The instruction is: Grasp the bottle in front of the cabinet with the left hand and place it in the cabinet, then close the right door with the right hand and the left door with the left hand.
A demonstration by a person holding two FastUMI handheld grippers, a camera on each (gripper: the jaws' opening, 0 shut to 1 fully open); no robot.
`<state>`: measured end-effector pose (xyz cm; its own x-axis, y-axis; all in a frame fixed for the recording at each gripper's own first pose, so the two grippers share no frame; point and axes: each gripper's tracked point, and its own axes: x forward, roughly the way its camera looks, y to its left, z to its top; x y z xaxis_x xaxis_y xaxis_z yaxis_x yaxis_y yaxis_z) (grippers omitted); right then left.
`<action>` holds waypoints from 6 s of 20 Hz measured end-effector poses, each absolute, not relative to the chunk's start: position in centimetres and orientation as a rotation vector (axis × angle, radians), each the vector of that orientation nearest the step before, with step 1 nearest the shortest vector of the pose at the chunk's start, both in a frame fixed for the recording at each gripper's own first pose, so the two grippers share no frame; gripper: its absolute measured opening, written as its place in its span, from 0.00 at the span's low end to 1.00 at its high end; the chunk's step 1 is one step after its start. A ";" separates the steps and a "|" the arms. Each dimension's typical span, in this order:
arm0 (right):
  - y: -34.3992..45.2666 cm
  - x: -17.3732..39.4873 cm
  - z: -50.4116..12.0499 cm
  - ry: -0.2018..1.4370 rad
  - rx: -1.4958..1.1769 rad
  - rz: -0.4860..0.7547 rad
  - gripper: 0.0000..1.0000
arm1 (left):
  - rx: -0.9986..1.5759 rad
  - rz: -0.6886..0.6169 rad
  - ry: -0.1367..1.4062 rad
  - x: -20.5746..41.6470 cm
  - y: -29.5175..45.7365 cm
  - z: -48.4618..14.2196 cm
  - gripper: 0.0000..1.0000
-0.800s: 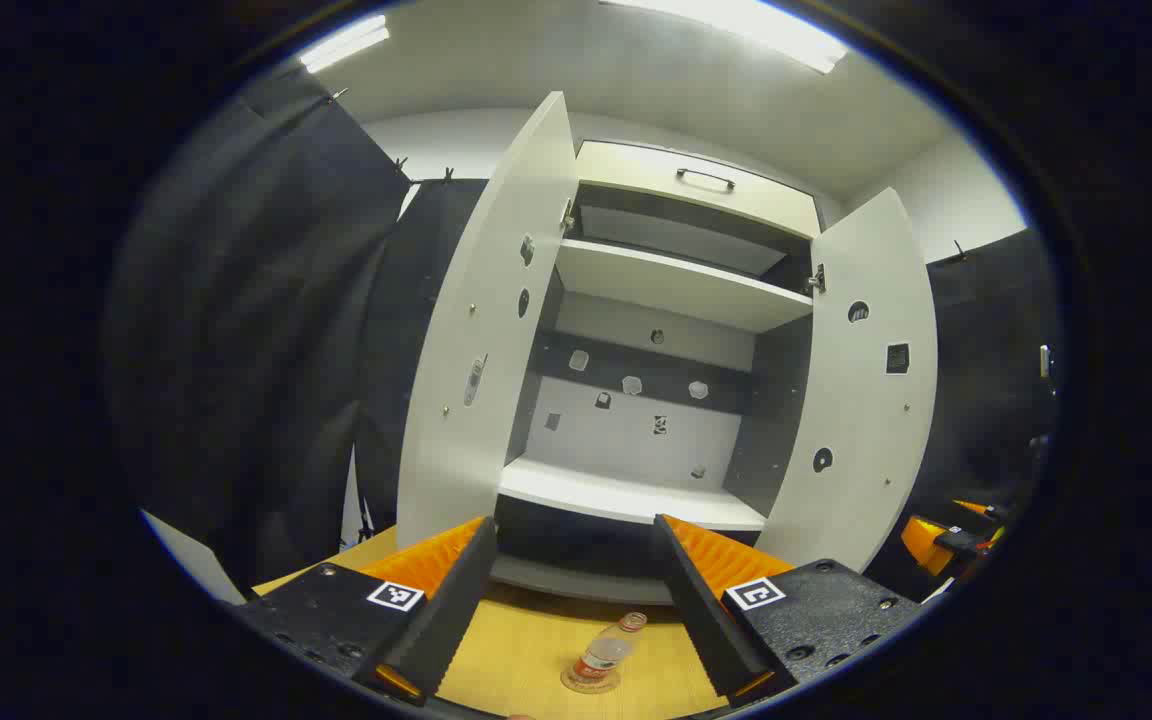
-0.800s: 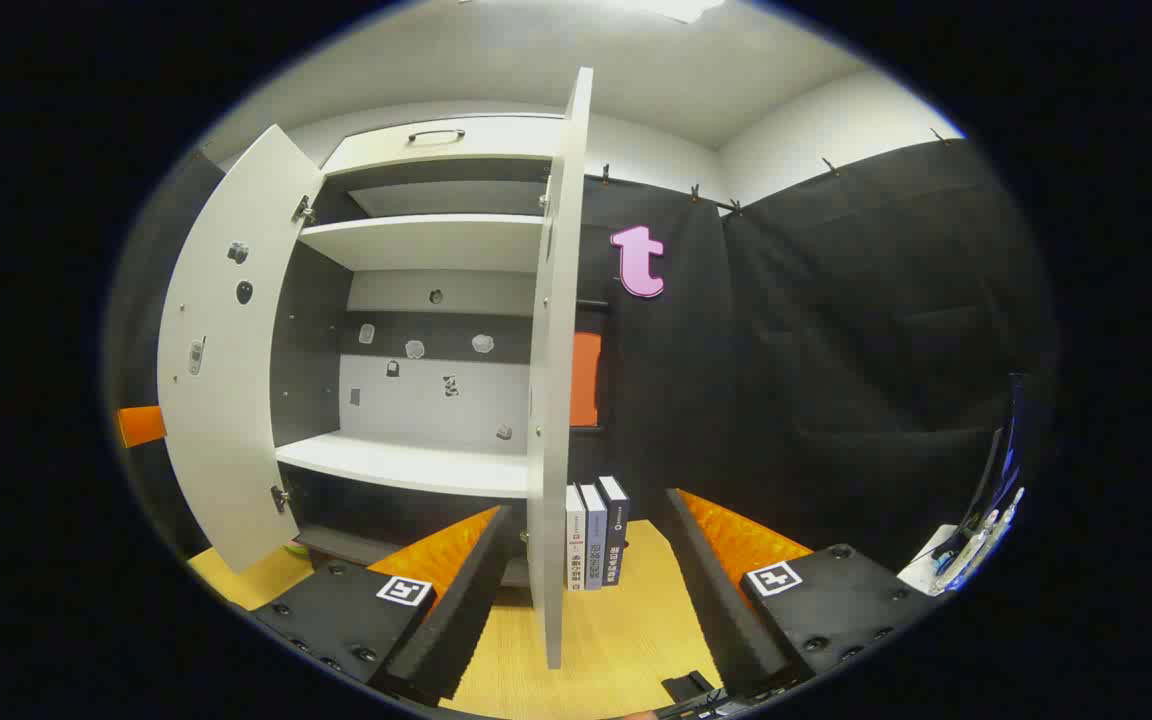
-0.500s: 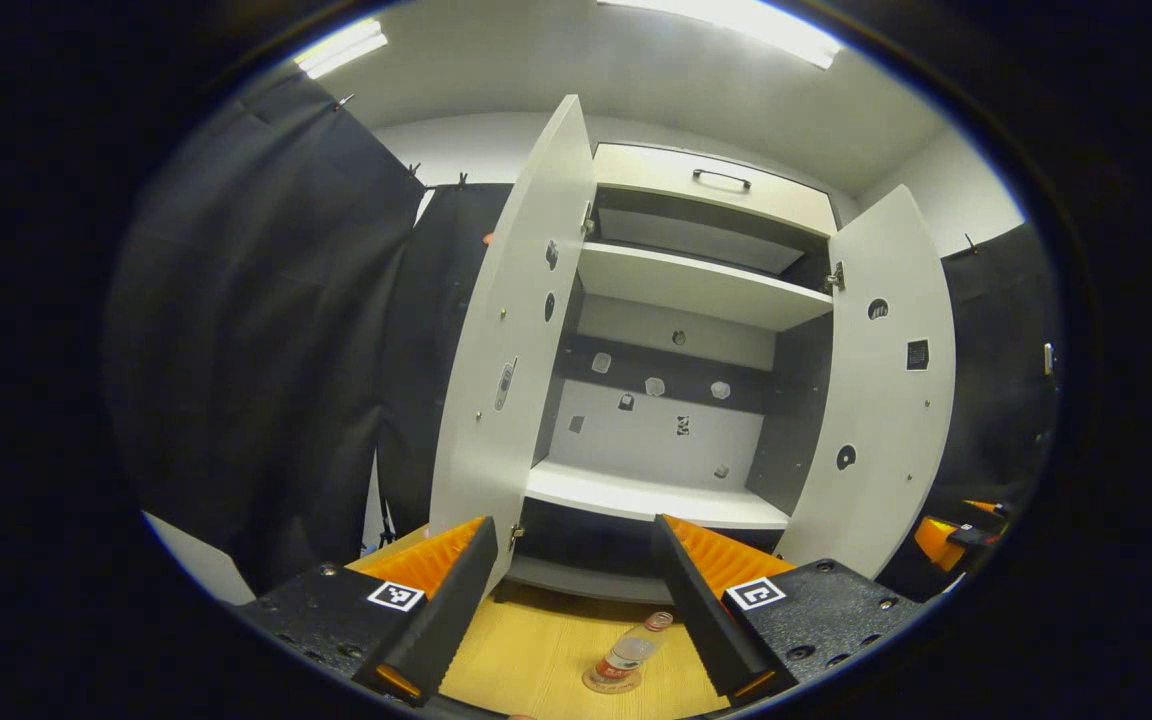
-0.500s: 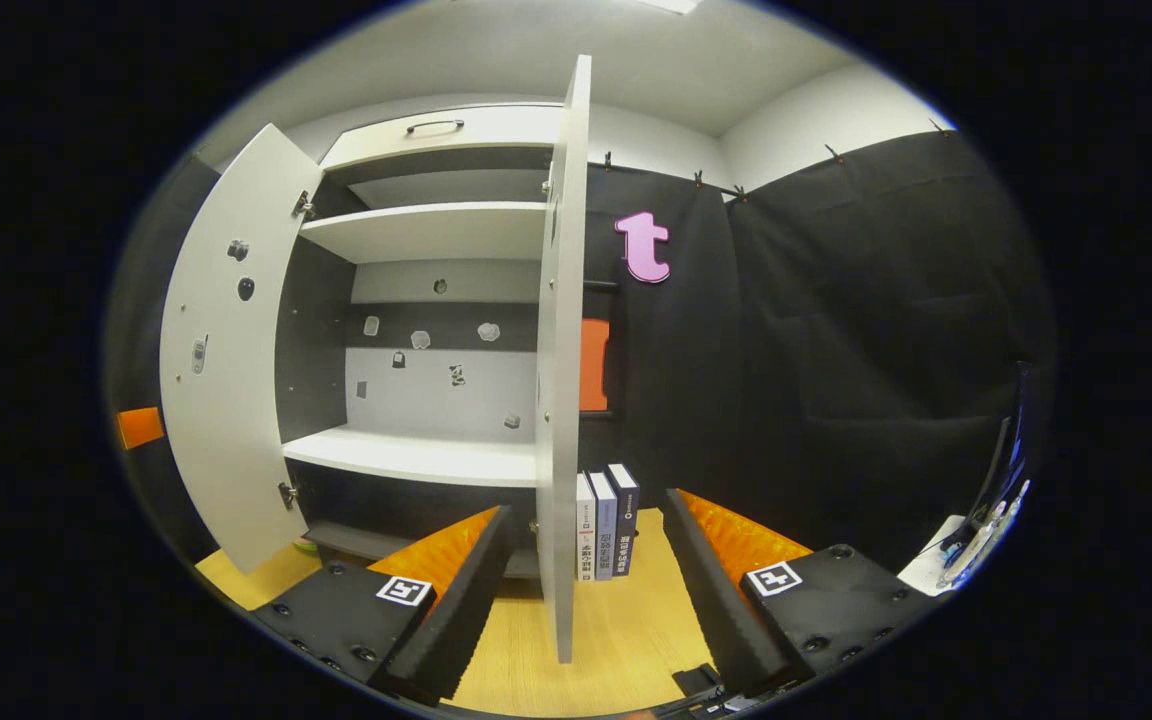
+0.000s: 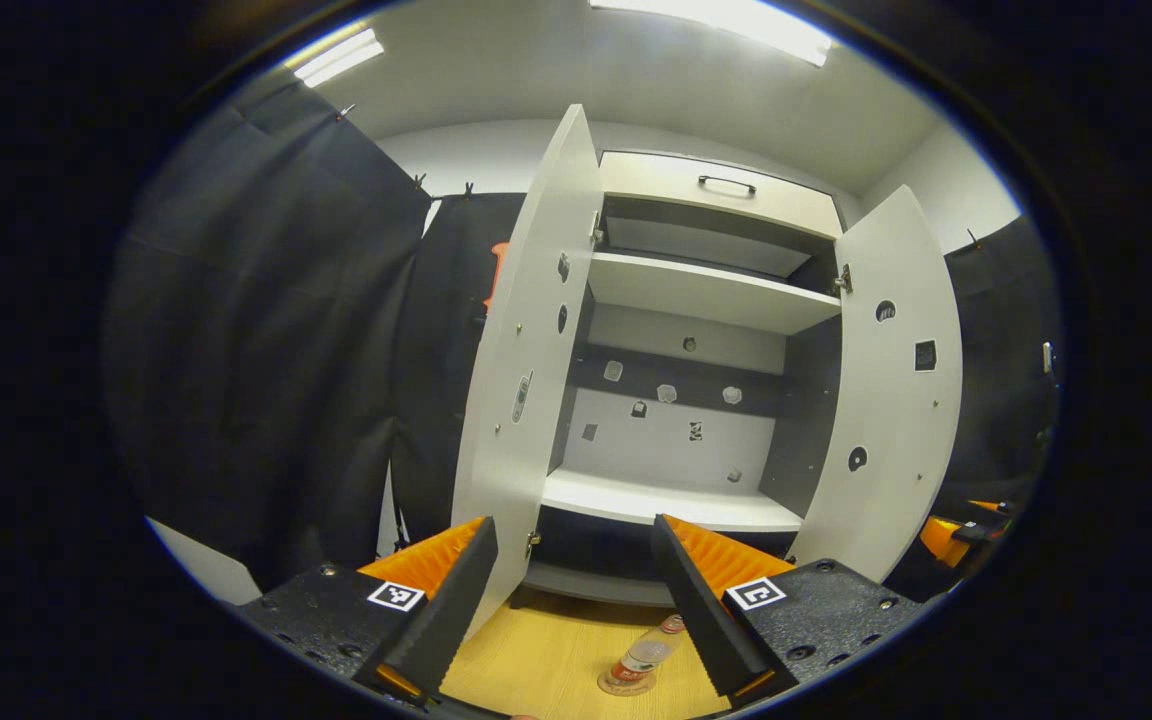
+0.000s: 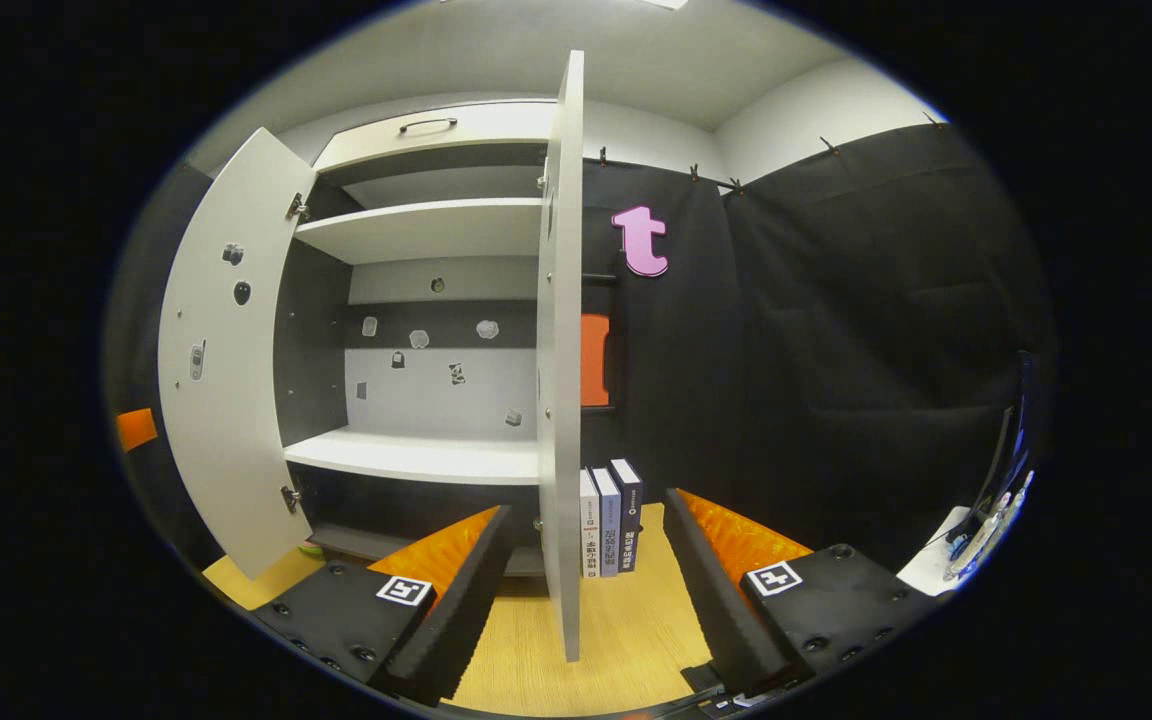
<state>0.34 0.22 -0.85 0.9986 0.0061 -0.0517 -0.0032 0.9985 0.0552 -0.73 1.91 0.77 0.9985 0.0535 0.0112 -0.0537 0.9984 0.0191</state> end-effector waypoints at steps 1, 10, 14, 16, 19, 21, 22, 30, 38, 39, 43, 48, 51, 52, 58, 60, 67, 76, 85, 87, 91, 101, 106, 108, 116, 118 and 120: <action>0.1 0.2 -0.9 0.050 0.057 0.001 0.98 | 0.013 0.051 -0.007 -0.8 1.8 0.6 0.95; -0.3 -0.2 -1.3 0.071 0.050 -0.008 0.98 | -0.044 0.011 0.065 0.6 0.5 -5.9 0.95; -0.4 -0.3 -1.1 0.066 0.034 -0.014 0.98 | -0.030 -0.054 0.104 1.9 -1.6 -10.3 0.94; -0.8 -0.2 -1.1 0.064 0.029 -0.030 0.98 | 0.016 -0.095 0.109 2.5 -2.8 -12.2 0.95; -1.4 -0.8 -1.5 0.075 0.007 -0.053 0.98 | 0.037 -0.146 0.153 3.4 -4.3 -15.8 0.95; -1.9 -1.1 -1.6 0.079 0.000 -0.081 0.98 | 0.005 -0.163 0.178 4.1 -4.8 -18.2 0.95; -2.0 -1.2 -1.7 0.085 0.002 -0.093 0.98 | 0.003 -0.167 0.192 4.3 -5.0 -19.5 0.95; -3.2 -2.4 -2.6 0.102 -0.037 -0.140 0.89 | 0.023 -0.231 0.296 6.5 -6.8 -28.1 0.95; -4.9 -3.3 -3.9 0.144 -0.031 -0.181 0.98 | 0.042 -0.236 0.385 8.7 -7.5 -34.0 0.95; -5.1 -3.4 -4.0 0.146 -0.036 -0.184 0.98 | 0.041 -0.232 0.394 8.9 -7.5 -34.6 0.95; -4.9 -3.5 -4.3 0.154 -0.056 -0.184 0.98 | 0.066 -0.265 0.416 9.5 -8.0 -35.8 0.86; -4.0 -2.5 -4.4 0.144 -0.039 -0.156 0.98 | 0.085 -0.277 0.438 9.5 -7.7 -32.3 0.82; -3.0 -1.8 -4.9 0.150 -0.026 -0.126 0.98 | 0.059 -0.286 0.458 9.4 -7.6 -28.7 0.82; -2.7 -1.7 -5.0 0.149 -0.025 -0.117 0.98 | 0.060 -0.297 0.467 9.5 -7.7 -27.2 0.82; -1.3 -1.0 -5.2 0.141 -0.012 -0.076 0.98 | 0.019 -0.344 0.400 12.2 -9.0 -16.8 0.81; -1.5 -1.1 -5.3 0.142 -0.015 -0.072 0.98 | -0.001 -0.364 0.377 13.6 -9.4 -13.5 0.81; -2.4 -1.1 -5.7 0.146 -0.005 -0.096 0.98 | 0.036 -0.396 0.230 19.5 -11.0 -4.1 0.81; -4.2 0.1 -6.0 0.146 0.001 -0.149 0.98 | 0.099 -0.404 0.191 28.7 -13.7 -1.9 0.81; -6.1 2.1 -6.9 0.172 0.019 -0.213 0.98 | 0.045 -0.394 0.272 35.2 -15.2 -5.2 0.81; -6.3 2.4 -7.1 0.173 0.020 -0.222 0.98 | 0.035 -0.393 0.285 35.7 -15.5 -5.8 0.81; -6.6 2.7 -7.2 0.178 0.020 -0.233 0.98 | 0.056 -0.378 0.303 36.8 -15.6 -7.0 0.83; -6.6 2.5 -6.8 0.177 0.038 -0.229 0.98 | 0.099 -0.356 0.281 36.0 -15.3 -5.9 0.95; -7.2 1.8 -6.1 0.165 0.028 -0.233 0.98 | 0.112 -0.346 0.214 33.5 -14.9 -2.5 0.95; -7.8 1.7 -5.7 0.159 0.029 -0.235 0.98 | 0.106 -0.348 0.184 31.8 -14.6 -0.7 0.95; -9.1 3.4 -2.2 0.084 -0.007 -0.167 0.98 | 0.109 -0.345 0.081 21.6 -11.5 7.0 0.94; -8.8 4.0 -1.7 0.077 -0.007 -0.139 0.98 | 0.085 -0.344 0.070 18.8 -10.4 8.4 0.94; -8.2 4.6 -1.3 0.077 -0.015 -0.107 0.98 | 0.070 -0.330 0.047 16.4 -8.8 9.8 0.95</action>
